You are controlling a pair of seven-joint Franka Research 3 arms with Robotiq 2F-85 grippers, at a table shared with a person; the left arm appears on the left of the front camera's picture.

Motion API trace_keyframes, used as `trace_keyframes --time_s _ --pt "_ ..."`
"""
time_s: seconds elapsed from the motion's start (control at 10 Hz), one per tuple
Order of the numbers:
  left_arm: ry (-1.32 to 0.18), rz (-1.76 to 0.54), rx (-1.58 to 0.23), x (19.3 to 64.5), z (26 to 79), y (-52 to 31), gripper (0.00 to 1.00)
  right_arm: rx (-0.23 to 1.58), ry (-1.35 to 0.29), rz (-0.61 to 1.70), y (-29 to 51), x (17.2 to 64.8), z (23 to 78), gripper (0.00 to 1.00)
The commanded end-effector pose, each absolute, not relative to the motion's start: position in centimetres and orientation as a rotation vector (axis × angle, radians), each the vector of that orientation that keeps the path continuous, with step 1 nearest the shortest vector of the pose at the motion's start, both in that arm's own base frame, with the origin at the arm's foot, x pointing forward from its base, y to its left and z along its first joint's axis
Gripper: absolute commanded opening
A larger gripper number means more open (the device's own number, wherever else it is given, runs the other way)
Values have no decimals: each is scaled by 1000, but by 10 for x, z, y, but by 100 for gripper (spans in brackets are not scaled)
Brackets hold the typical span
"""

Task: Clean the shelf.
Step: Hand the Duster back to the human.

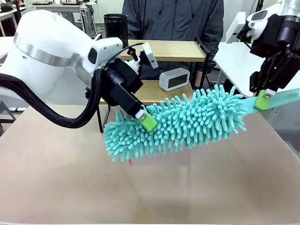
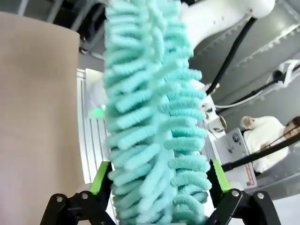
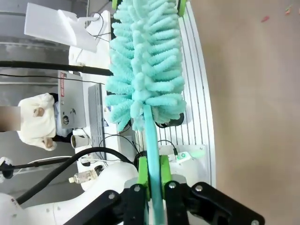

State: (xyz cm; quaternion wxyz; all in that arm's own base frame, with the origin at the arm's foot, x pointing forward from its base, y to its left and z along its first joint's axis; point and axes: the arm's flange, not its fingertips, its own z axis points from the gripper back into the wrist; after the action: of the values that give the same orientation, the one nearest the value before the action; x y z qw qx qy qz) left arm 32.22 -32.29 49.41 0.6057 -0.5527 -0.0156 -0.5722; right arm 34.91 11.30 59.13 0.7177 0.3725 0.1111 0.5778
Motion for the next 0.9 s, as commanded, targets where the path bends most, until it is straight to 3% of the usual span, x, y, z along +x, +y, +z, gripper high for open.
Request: trace_keyframes --time_s 0.0,0.1,0.2,0.3,0.6,0.8 --pt "-32 -1391 -1211 321 499 -324 66 875 215 1276 110 354 589 12" --pt "-10 -1400 -1222 321 499 -325 40 879 217 1275 110 354 589 12" --pt "-15 -1408 -1214 322 498 -325 6 881 220 1272 110 354 588 12" --pt "-24 -1407 -1194 321 498 -325 0 885 217 1272 110 353 588 12" --pt "-34 -1410 -1199 321 497 -324 4 882 212 1271 108 351 588 12" --pt "-33 -1407 -1196 322 496 -324 0 884 215 1265 108 351 588 12"
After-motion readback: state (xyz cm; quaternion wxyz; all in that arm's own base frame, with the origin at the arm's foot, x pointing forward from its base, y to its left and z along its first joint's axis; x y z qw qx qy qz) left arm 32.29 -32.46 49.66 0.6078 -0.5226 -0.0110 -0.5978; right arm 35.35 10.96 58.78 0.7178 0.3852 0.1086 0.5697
